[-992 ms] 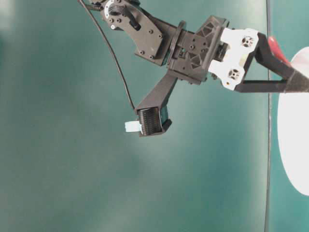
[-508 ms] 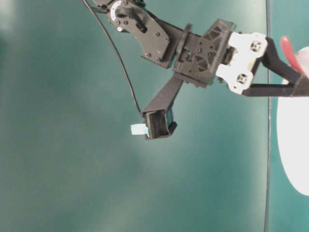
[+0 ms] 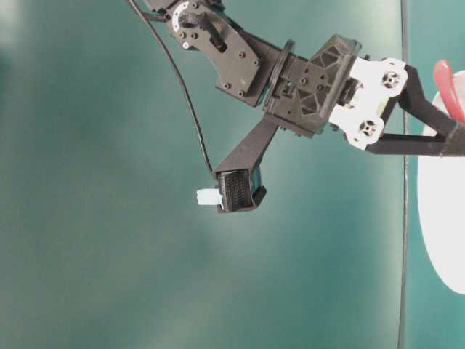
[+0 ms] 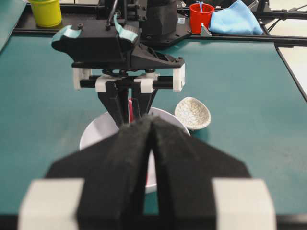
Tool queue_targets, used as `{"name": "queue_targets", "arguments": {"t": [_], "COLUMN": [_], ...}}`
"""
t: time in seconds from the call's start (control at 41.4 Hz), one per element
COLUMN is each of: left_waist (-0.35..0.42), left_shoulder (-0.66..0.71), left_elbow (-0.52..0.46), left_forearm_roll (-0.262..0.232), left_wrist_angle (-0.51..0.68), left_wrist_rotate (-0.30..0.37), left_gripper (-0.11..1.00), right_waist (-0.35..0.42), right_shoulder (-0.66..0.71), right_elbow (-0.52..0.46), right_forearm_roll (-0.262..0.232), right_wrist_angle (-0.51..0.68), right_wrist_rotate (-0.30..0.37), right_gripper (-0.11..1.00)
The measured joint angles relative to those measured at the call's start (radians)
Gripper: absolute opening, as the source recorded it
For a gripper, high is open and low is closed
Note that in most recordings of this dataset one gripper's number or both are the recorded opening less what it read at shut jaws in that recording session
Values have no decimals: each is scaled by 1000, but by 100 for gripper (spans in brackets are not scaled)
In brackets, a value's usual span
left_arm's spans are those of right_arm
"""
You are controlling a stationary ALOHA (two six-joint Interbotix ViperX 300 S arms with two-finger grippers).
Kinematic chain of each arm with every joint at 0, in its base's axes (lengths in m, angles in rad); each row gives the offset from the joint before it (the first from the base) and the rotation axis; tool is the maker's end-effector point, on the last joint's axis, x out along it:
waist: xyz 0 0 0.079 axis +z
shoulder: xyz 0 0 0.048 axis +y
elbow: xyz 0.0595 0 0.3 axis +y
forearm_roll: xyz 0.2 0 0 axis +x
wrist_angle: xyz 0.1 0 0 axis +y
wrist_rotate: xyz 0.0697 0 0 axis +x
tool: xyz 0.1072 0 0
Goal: Scoop the yellow hexagonal prism block from the bowl with a spoon using the right arm.
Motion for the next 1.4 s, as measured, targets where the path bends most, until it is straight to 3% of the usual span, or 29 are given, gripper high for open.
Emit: {"name": "queue_targets", "arguments": {"t": [0.073,0.556,0.943,1.403], "left_waist": [0,0,0,0], "left_shoulder": [0,0,0,0], "left_elbow": [2,0,0,0], "left_forearm_roll": [0,2,0,0], "left_wrist_angle": [-2,0,0,0], "left_wrist_rotate": [0,0,-2,0], "left_gripper": [1,1,1,1], "right_waist": [0,-2,0,2], "right_shoulder": [-2,0,0,-18], "right_elbow": [-3,-11,-61,-124], "right_forearm_roll": [2,3,2,-49], "right_wrist_angle": [-2,2,97,219], "right_wrist_rotate": [2,2,-6,-2], "right_gripper": [11,11,9,9]}}
